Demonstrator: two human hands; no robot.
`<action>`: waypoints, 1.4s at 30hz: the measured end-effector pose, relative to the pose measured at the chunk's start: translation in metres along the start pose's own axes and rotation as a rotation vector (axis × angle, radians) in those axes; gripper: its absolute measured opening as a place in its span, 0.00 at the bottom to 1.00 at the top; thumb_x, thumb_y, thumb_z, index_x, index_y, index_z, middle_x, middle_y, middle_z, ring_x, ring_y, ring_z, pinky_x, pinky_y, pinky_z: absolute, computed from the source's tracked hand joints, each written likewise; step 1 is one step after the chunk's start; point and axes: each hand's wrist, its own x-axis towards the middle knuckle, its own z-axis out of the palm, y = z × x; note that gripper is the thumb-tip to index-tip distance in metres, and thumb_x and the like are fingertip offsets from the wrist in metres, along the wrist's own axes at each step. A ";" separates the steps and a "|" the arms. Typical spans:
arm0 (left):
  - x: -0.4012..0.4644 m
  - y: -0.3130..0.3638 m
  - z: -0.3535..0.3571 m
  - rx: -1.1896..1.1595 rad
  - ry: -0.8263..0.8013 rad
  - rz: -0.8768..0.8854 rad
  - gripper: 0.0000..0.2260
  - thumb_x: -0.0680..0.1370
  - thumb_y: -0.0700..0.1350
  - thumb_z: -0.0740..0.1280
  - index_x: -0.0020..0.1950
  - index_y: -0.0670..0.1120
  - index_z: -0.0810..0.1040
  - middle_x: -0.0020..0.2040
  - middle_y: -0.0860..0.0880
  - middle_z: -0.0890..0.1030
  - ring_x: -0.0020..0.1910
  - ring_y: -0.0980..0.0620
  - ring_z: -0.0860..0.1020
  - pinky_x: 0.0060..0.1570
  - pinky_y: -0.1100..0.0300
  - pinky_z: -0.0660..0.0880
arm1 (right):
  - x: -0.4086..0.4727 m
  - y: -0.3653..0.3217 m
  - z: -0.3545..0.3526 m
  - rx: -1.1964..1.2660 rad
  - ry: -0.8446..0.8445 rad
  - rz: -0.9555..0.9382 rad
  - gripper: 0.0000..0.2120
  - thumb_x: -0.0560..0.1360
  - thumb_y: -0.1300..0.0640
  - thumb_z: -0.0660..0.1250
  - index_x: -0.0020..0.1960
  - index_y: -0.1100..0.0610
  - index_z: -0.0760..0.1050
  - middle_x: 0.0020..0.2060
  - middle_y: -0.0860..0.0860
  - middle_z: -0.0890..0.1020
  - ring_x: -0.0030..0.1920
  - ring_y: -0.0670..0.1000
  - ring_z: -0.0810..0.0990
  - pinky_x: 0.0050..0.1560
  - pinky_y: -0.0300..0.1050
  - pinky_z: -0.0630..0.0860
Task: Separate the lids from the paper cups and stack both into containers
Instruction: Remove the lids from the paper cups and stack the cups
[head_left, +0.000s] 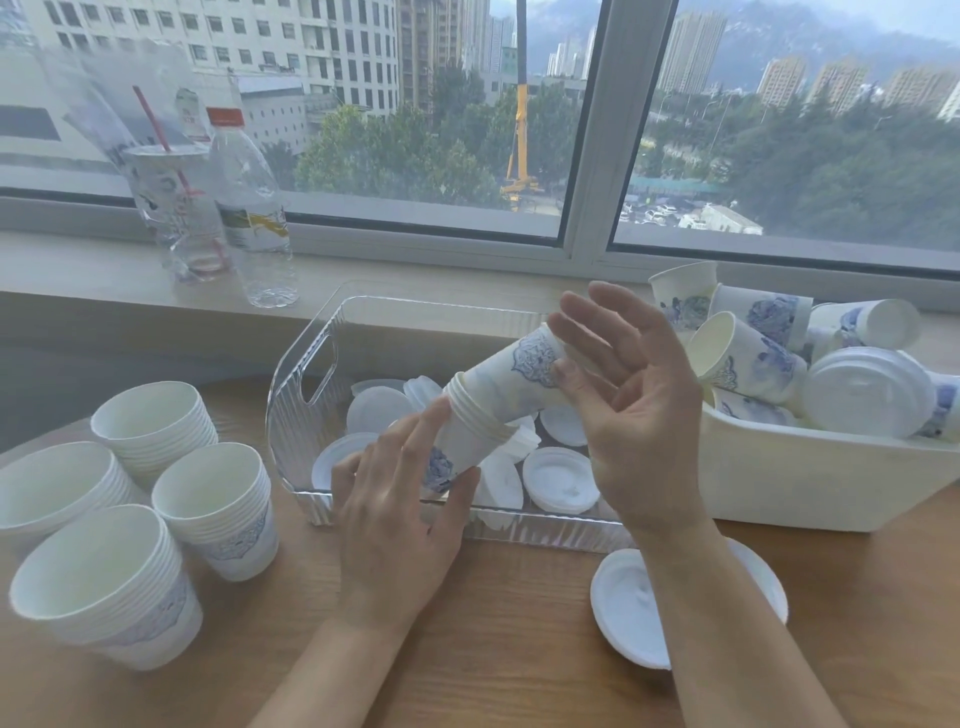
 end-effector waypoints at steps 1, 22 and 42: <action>0.000 0.000 0.000 0.001 -0.001 0.001 0.28 0.79 0.52 0.71 0.77 0.51 0.68 0.62 0.49 0.82 0.58 0.54 0.77 0.59 0.57 0.63 | -0.001 0.001 0.002 0.005 -0.038 0.013 0.25 0.78 0.77 0.66 0.68 0.55 0.73 0.64 0.54 0.83 0.64 0.53 0.84 0.67 0.56 0.79; 0.010 0.008 -0.021 -0.192 0.085 -0.053 0.36 0.78 0.53 0.71 0.83 0.54 0.59 0.70 0.67 0.71 0.65 0.68 0.69 0.55 0.50 0.80 | -0.013 0.004 0.024 -0.064 -0.373 0.264 0.25 0.81 0.52 0.68 0.77 0.50 0.70 0.69 0.42 0.81 0.70 0.39 0.76 0.73 0.41 0.72; -0.063 0.008 -0.173 -0.002 0.127 -0.275 0.30 0.77 0.52 0.71 0.78 0.51 0.68 0.60 0.50 0.77 0.55 0.57 0.76 0.60 0.65 0.72 | -0.120 -0.005 0.089 -0.270 -0.429 0.400 0.26 0.71 0.51 0.81 0.66 0.43 0.76 0.57 0.39 0.85 0.59 0.41 0.83 0.61 0.49 0.81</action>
